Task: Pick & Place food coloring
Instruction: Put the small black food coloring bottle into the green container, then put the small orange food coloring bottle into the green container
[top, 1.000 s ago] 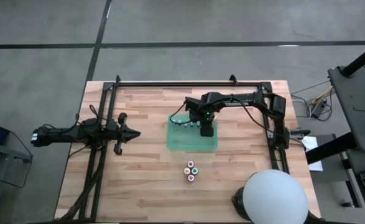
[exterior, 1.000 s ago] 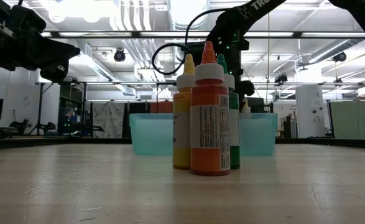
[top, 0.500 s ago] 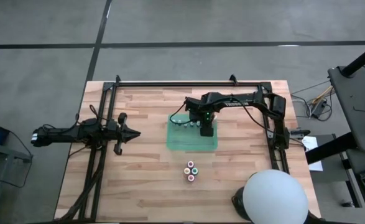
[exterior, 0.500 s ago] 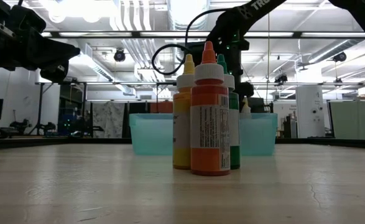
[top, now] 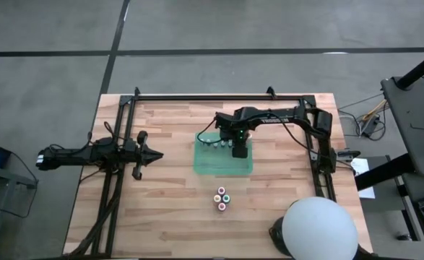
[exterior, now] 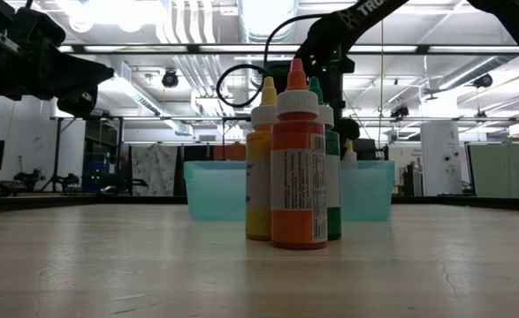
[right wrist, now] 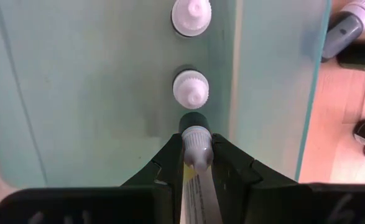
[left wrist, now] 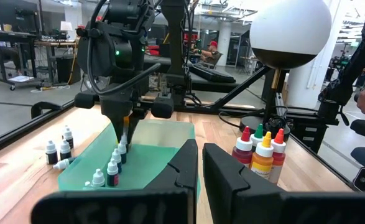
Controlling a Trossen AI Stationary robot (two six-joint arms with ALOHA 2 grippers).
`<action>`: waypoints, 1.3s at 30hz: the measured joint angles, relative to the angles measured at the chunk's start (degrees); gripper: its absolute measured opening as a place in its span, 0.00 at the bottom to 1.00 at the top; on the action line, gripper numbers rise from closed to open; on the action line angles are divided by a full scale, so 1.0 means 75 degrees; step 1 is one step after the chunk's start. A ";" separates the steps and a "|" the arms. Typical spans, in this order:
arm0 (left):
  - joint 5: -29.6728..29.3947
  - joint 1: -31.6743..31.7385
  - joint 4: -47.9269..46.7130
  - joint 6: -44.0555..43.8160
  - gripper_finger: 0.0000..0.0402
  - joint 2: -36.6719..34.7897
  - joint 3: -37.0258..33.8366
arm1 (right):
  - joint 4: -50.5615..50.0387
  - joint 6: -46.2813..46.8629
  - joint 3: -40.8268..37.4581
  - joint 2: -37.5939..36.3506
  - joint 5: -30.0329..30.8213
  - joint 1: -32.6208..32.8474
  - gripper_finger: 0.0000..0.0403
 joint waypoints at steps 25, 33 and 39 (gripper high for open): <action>0.0002 -0.0009 0.0000 0.0002 0.00 -0.0001 0.0000 | 0.0011 0.0058 -0.0029 0.0000 -0.0017 -0.0017 0.30; 0.0002 -0.0006 0.0000 0.0002 0.00 0.0000 0.0001 | -0.0029 0.0257 0.0047 -0.0034 -0.0012 -0.0023 0.32; 0.0000 -0.0006 0.0000 0.0002 0.00 0.0000 0.0003 | -0.0086 0.0265 0.0055 -0.0279 -0.0012 -0.0022 0.32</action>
